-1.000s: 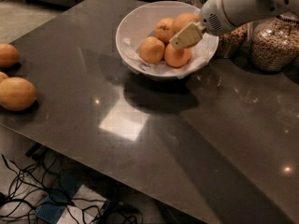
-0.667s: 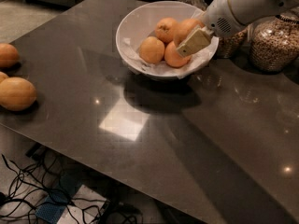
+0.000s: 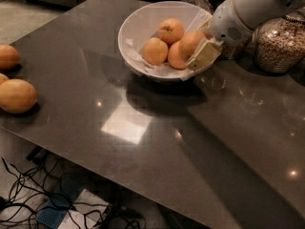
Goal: Pick orange from white bowl
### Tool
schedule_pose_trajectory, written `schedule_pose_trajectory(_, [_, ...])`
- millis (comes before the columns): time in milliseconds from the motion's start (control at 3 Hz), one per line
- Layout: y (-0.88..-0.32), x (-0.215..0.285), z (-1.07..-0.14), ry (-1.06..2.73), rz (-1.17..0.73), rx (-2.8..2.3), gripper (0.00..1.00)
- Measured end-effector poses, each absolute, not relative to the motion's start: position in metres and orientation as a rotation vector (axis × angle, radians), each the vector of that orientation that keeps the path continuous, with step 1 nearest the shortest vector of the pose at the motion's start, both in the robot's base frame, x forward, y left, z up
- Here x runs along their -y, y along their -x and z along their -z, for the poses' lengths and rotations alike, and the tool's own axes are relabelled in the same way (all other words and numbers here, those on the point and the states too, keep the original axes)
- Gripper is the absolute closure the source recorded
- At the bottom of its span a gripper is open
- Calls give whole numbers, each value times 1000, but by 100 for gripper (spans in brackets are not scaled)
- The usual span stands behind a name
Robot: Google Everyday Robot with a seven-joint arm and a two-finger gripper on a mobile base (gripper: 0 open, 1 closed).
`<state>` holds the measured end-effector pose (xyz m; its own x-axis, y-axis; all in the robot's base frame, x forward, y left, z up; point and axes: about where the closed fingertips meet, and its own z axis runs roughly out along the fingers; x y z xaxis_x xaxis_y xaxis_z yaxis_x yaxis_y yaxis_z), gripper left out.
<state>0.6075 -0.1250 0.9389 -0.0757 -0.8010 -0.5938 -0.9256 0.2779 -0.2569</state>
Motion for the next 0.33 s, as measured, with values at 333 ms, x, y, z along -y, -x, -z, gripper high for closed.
schedule_pose_trajectory(333, [-607,125,-939,1551,-246,-1901,100])
